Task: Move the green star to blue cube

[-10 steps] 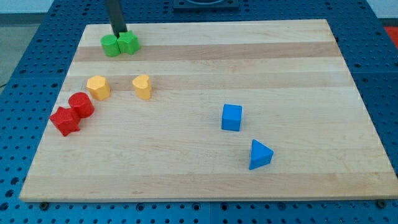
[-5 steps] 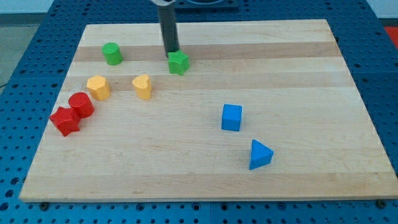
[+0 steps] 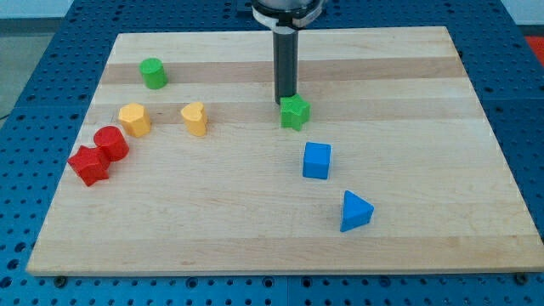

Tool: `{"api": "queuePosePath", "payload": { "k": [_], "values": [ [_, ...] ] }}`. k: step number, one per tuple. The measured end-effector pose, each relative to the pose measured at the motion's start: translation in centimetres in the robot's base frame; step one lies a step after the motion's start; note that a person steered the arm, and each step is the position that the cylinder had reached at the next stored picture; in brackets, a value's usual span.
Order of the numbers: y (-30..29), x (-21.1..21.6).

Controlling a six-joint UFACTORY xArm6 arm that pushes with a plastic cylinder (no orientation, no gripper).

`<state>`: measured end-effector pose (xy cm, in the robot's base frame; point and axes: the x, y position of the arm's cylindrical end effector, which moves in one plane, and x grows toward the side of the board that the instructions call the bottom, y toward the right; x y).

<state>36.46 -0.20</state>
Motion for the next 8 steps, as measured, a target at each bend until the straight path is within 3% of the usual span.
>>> {"api": "queuePosePath", "payload": {
  "k": [2, 5, 8],
  "values": [
    [0.7, 2.3],
    [6.3, 1.2],
    [4.7, 9.8]
  ]
}}
